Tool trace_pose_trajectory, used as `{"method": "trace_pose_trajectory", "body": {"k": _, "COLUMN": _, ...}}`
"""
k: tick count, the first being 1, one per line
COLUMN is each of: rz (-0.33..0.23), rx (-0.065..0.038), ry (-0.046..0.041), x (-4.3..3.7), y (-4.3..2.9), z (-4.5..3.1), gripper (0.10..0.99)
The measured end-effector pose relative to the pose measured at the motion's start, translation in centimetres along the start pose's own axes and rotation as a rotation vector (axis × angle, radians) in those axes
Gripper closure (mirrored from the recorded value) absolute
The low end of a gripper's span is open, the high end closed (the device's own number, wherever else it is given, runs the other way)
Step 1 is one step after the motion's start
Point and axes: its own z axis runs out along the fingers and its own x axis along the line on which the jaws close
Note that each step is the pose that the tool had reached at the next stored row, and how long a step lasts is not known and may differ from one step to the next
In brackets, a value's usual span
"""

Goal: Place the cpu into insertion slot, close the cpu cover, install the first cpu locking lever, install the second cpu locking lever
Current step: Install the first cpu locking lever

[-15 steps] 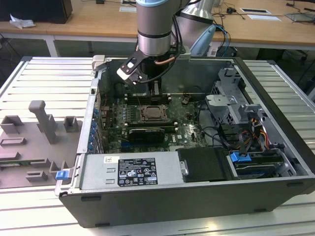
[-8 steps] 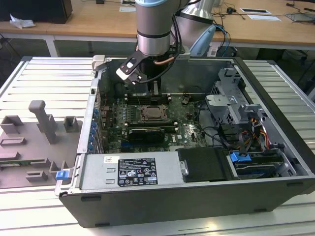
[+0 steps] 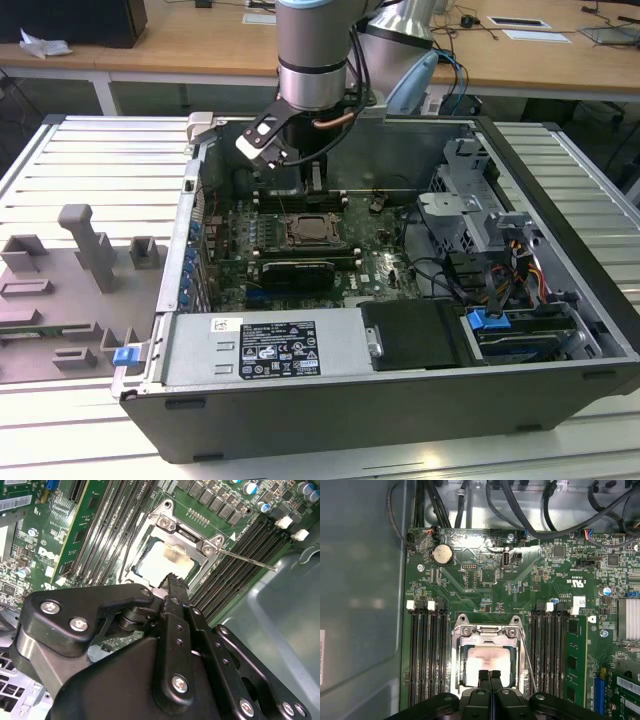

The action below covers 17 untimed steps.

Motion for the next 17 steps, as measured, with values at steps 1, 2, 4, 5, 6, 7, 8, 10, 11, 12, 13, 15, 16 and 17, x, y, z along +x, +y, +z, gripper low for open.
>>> {"method": "trace_pose_trajectory", "body": {"k": 1, "rz": 0.000, "rx": 0.000, "ry": -0.0004, "x": 0.00, "y": 0.01, "z": -0.16, "gripper": 0.980}}
{"method": "trace_pose_trajectory", "body": {"k": 2, "rz": 0.000, "rx": 0.001, "ry": -0.0009, "x": 0.01, "y": 0.03, "z": -0.44, "gripper": 0.980}}
{"method": "trace_pose_trajectory", "body": {"k": 4, "rz": 0.000, "rx": 0.001, "ry": -0.0016, "x": 0.01, "y": 0.05, "z": -0.77, "gripper": 0.980}}
{"method": "trace_pose_trajectory", "body": {"k": 5, "rz": 0.000, "rx": 0.001, "ry": -0.0020, "x": 0.01, "y": 0.06, "z": -0.91, "gripper": 0.980}}
{"method": "trace_pose_trajectory", "body": {"k": 6, "rz": -0.001, "rx": 0.002, "ry": -0.0021, "x": 0.01, "y": 0.06, "z": -0.96, "gripper": 0.980}}
{"method": "trace_pose_trajectory", "body": {"k": 7, "rz": -0.002, "rx": 0.002, "ry": -0.0022, "x": 0.01, "y": 0.06, "z": -1.02, "gripper": 0.980}}
{"method": "trace_pose_trajectory", "body": {"k": 8, "rz": -0.009, "rx": 0.003, "ry": -0.0020, "x": 0.01, "y": 0.06, "z": -1.08, "gripper": 0.980}}
{"method": "trace_pose_trajectory", "body": {"k": 10, "rz": -0.041, "rx": 0.005, "ry": -0.0059, "x": 0.01, "y": 0.07, "z": -1.09, "gripper": 0.980}}
{"method": "trace_pose_trajectory", "body": {"k": 11, "rz": -0.046, "rx": 0.005, "ry": -0.0072, "x": 0.01, "y": 0.06, "z": -1.09, "gripper": 0.980}}
{"method": "trace_pose_trajectory", "body": {"k": 12, "rz": -0.049, "rx": 0.005, "ry": -0.0076, "x": 0.01, "y": 0.06, "z": -1.10, "gripper": 0.980}}
{"method": "trace_pose_trajectory", "body": {"k": 13, "rz": -0.050, "rx": 0.005, "ry": -0.0082, "x": 0.01, "y": 0.07, "z": -1.10, "gripper": 0.980}}
{"method": "trace_pose_trajectory", "body": {"k": 15, "rz": -0.051, "rx": 0.005, "ry": -0.0117, "x": 0.01, "y": 0.07, "z": -1.19, "gripper": 0.980}}
{"method": "trace_pose_trajectory", "body": {"k": 16, "rz": -0.051, "rx": 0.005, "ry": -0.0128, "x": 0.01, "y": 0.08, "z": -1.34, "gripper": 0.980}}
{"method": "trace_pose_trajectory", "body": {"k": 17, "rz": -0.053, "rx": 0.005, "ry": -0.0129, "x": 0.02, "y": 0.09, "z": -1.46, "gripper": 0.980}}
